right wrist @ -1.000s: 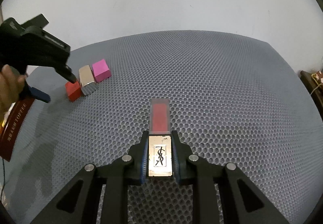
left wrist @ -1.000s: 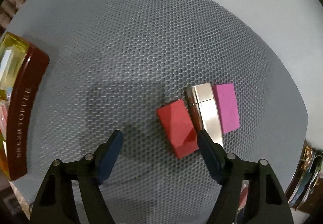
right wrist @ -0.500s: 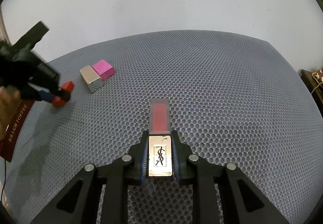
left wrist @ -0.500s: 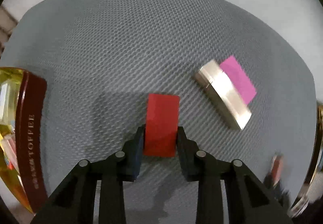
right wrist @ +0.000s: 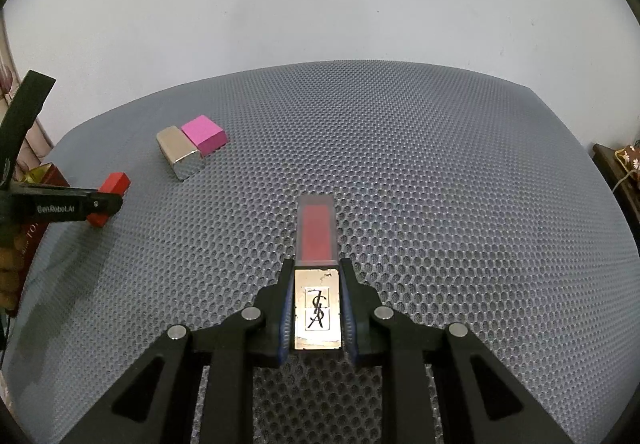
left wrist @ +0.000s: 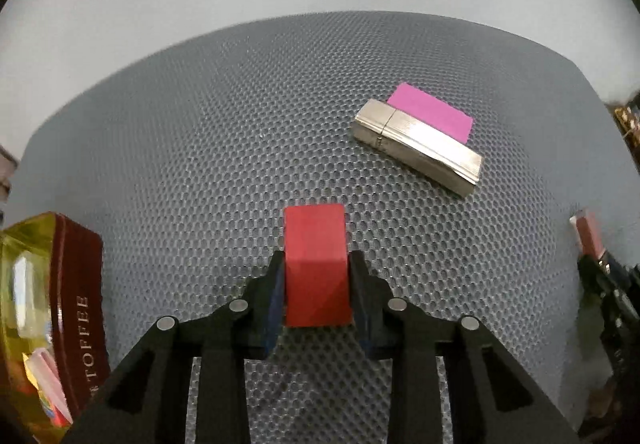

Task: Organize rigid objects
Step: 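Grasp the red block with the left gripper while the right gripper holds the lipstick, then carry the red block into the gold tin and open the left gripper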

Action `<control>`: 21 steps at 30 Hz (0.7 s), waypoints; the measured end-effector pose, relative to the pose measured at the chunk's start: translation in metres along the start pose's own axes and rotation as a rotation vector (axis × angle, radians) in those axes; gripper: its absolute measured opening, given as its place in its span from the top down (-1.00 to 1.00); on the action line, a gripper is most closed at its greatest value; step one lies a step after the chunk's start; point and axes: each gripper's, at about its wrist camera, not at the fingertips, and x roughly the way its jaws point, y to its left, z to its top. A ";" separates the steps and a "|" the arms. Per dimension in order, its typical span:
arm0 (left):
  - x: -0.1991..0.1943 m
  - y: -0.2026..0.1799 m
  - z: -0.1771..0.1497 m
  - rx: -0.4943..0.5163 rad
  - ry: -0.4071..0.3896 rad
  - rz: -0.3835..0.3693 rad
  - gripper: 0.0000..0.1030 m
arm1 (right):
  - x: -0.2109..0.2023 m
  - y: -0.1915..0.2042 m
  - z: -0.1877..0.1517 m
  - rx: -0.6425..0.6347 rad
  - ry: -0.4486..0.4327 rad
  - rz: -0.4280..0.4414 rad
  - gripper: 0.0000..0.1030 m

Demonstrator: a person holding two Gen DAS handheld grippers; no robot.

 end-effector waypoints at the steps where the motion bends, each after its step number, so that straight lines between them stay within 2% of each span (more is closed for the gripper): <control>1: -0.001 -0.002 -0.001 0.005 -0.006 0.007 0.48 | 0.000 0.000 0.000 0.000 0.000 -0.001 0.59; 8: -0.021 -0.012 -0.020 0.014 -0.020 0.027 0.49 | 0.004 0.006 0.001 -0.010 0.002 -0.013 0.59; 10: -0.042 -0.022 -0.050 0.028 -0.031 0.036 0.49 | 0.005 0.007 0.001 -0.014 0.002 -0.017 0.59; 15: -0.070 -0.027 -0.073 0.013 -0.050 0.022 0.49 | 0.008 0.010 0.002 -0.026 0.003 -0.033 0.59; 21: -0.101 -0.024 -0.081 -0.029 -0.055 0.022 0.49 | 0.012 0.012 0.002 -0.029 0.003 -0.037 0.60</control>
